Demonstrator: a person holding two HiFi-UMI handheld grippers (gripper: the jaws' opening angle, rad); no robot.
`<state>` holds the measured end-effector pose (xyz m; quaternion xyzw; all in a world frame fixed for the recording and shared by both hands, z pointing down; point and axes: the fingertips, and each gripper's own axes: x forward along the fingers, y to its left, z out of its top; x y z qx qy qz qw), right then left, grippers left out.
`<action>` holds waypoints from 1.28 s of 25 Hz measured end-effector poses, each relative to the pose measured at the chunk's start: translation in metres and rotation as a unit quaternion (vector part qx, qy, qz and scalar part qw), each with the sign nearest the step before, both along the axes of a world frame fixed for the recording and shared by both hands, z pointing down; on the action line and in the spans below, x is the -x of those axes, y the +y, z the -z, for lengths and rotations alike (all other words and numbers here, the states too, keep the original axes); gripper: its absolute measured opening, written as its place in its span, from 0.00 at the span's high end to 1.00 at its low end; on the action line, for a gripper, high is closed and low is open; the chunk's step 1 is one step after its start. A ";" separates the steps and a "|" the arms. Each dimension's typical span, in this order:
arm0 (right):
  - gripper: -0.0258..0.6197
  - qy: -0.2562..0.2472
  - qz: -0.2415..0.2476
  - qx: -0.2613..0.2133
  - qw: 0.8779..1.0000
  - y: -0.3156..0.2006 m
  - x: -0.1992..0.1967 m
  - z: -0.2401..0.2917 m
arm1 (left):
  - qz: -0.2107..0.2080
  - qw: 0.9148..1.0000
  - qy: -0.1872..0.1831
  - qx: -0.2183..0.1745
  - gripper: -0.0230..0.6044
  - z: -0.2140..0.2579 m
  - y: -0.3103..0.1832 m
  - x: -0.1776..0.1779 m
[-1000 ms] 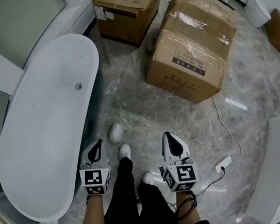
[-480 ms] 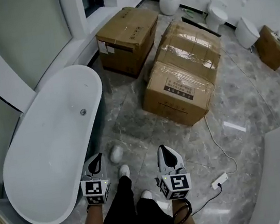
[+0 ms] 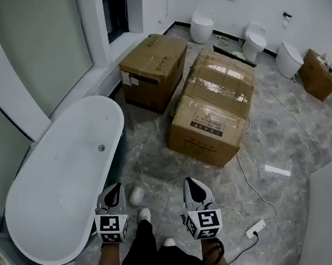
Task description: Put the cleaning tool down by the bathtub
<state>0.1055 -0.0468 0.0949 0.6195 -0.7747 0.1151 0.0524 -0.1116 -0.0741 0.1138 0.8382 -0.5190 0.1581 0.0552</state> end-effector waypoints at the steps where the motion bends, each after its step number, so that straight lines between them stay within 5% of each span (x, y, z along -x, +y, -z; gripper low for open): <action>1: 0.94 0.001 0.003 -0.004 1.000 0.002 0.000 0.005 | 0.001 1.000 0.002 -0.004 0.96 0.005 0.001 -0.001; 13: 0.94 0.010 0.015 -0.051 0.999 0.019 -0.018 0.052 | -0.011 0.997 0.019 -0.069 0.96 0.068 0.015 -0.027; 32: 0.94 0.017 0.032 -0.067 0.997 0.041 -0.007 0.062 | -0.015 0.995 0.024 -0.096 0.96 0.087 0.043 -0.028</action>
